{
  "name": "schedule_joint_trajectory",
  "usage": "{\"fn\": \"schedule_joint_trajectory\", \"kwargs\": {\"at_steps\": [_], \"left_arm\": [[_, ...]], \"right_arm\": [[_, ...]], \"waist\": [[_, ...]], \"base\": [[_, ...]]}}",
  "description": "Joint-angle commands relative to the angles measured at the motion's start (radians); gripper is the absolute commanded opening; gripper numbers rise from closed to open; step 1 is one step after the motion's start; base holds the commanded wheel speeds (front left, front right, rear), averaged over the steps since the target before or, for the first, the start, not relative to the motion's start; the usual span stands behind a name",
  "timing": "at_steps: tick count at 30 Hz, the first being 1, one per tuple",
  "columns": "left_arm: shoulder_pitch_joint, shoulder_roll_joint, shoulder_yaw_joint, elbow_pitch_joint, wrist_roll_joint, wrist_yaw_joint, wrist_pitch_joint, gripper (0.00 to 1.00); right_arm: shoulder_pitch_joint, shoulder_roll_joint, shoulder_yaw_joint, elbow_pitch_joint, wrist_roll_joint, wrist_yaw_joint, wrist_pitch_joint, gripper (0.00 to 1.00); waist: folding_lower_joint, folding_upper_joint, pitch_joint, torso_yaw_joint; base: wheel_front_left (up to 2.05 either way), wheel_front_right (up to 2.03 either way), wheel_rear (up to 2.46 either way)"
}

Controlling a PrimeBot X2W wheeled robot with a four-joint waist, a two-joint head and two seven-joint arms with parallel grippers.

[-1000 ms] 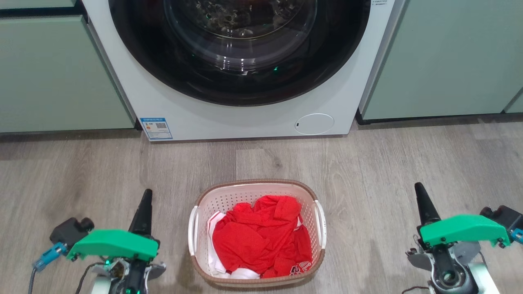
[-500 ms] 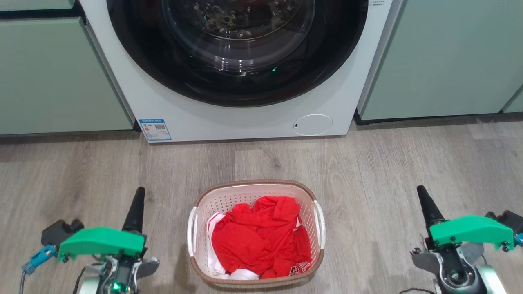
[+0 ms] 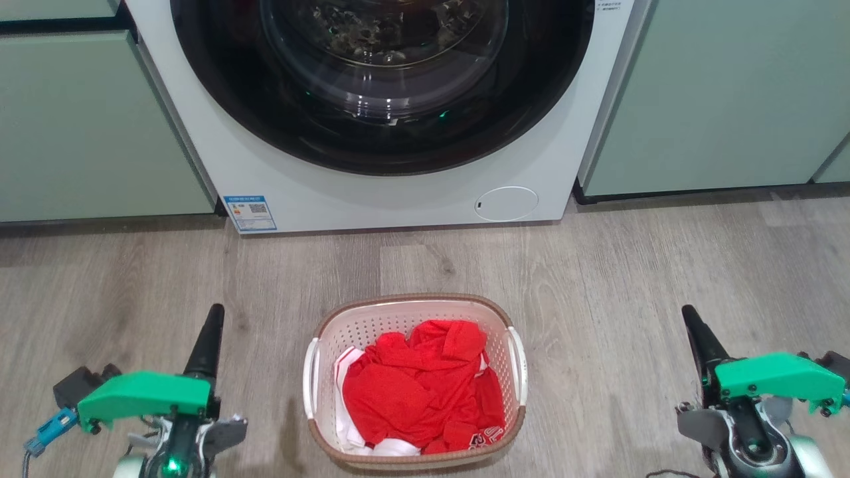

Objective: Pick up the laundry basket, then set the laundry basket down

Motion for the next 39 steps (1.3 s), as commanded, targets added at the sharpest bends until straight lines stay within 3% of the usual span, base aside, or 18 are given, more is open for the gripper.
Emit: {"fn": "schedule_joint_trajectory", "kwargs": {"at_steps": [1, 27, 39], "left_arm": [[-0.057, 0.011, 0.037, -0.029, -0.028, -0.011, 0.011, 0.00], [-0.065, 0.009, 0.113, -0.024, -0.277, -0.025, 0.085, 0.00], [-0.065, 0.007, 0.117, -0.024, -0.274, -0.025, 0.088, 0.00]], "right_arm": [[-0.047, -0.013, 0.006, -0.029, 0.026, 0.008, 0.009, 0.00], [-0.048, -0.010, -0.047, -0.012, 0.236, 0.010, 0.083, 0.00], [-0.049, -0.007, -0.050, -0.011, 0.233, 0.010, 0.086, 0.00]], "waist": [[-0.0001, 0.0000, 0.000, -0.001], [-0.0001, 0.0000, -0.006, -0.010], [-0.0001, 0.0000, -0.006, -0.010]], "base": [[0.00, 0.00, 0.00], [0.00, 0.00, 0.00], [0.00, 0.00, 0.00]]}}
